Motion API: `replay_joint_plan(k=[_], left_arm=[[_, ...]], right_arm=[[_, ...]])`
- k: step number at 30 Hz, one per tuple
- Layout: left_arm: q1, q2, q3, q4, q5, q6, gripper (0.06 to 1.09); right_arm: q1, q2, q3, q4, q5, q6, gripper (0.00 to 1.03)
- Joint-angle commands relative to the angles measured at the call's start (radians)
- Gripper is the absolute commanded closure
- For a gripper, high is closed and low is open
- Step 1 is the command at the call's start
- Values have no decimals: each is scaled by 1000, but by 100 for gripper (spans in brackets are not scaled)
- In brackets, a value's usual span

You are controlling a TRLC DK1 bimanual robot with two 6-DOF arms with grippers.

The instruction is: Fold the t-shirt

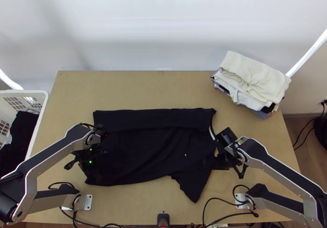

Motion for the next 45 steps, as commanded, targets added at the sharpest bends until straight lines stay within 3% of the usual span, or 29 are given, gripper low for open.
replay_joint_plan(k=[1, 13, 19, 29, 45], left_arm=[[2, -1, -42, 0, 5, 5, 105], [373, -22, -59, 26, 3, 198, 105], [382, -70, -28, 26, 23, 189, 105], [384, -56, 164, -29, 183, 140, 105], [428, 126, 432, 14, 314, 10, 105]], right_arm=[[-7, -27, -6, -1, 12, -25, 100], [-83, -51, -36, -7, 46, -102, 100], [-23, -102, 41, -13, 43, -85, 100], [14, -116, 159, -36, -32, -104, 100], [-202, 85, 353, 39, -34, -188, 100]])
